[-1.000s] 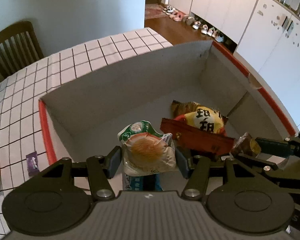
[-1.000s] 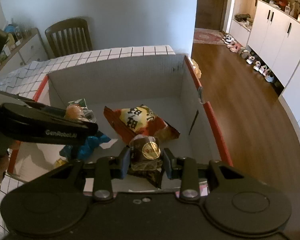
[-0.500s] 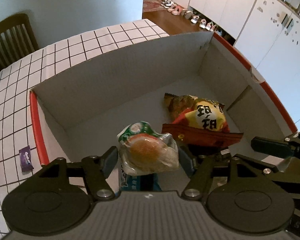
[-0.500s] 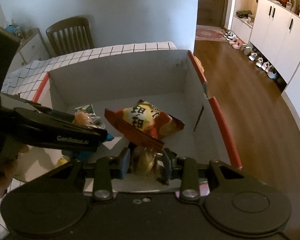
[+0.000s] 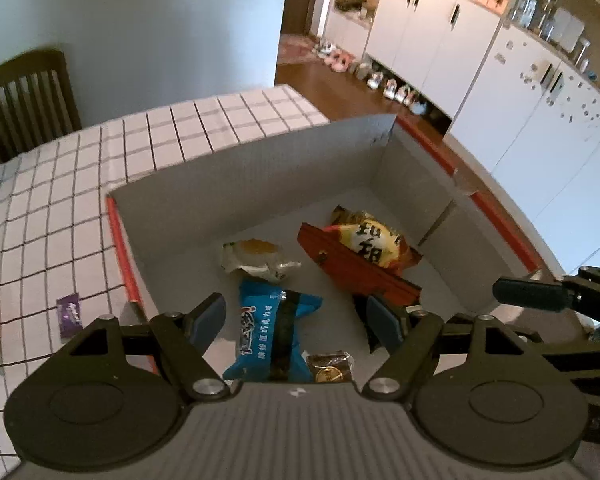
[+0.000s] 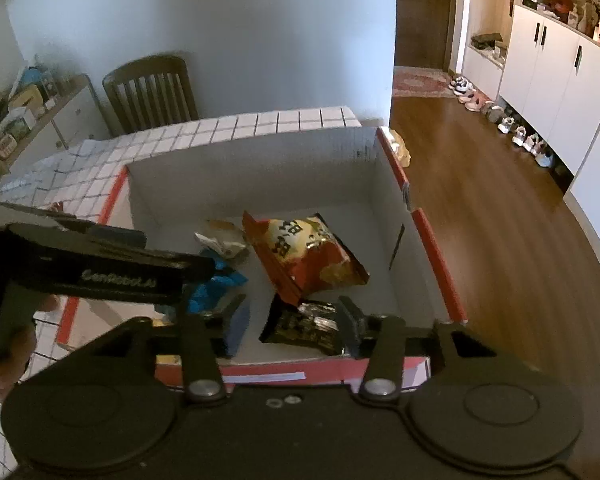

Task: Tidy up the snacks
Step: 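Open both grippers to drop the chocolate and bun into the box, then withdraw both tools from the box back toward the snacks on the table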

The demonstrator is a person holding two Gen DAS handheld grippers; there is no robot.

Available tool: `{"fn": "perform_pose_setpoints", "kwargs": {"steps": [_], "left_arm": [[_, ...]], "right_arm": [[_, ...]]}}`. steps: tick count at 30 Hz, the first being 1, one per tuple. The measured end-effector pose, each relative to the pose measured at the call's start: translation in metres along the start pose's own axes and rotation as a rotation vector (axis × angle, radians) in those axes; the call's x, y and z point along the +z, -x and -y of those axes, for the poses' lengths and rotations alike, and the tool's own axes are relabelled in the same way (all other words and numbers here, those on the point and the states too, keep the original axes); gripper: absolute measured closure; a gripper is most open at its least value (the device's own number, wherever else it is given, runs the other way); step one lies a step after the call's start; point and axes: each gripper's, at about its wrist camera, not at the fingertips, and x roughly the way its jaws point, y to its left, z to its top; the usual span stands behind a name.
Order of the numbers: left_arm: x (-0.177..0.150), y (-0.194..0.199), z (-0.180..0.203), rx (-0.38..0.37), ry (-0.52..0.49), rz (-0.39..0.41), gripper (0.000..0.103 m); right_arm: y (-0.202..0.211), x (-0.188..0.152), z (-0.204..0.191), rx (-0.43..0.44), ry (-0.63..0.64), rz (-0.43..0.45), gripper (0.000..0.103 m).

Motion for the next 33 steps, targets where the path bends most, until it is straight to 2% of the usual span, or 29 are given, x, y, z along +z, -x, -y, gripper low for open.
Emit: {"fn": "perform_pose_setpoints", "kwargs": {"steps": [8, 19, 33], "left_arm": [[-0.009, 0.046, -0.006, -0.020, -0.011, 0.088, 0.025], [-0.029, 0.101, -0.025, -0.070, -0.008, 0.169, 0.025], [-0.058, 0.150, -0.085, -0.073, 0.041, 0.226, 0.020]], "right_arm": [[0.027, -0.001, -0.020, 0.011, 0.036, 0.065, 0.040], [0.058, -0.004, -0.055, 0.047, 0.055, 0.125, 0.031], [0.078, -0.012, -0.116, 0.071, 0.082, 0.190, 0.009]]}}
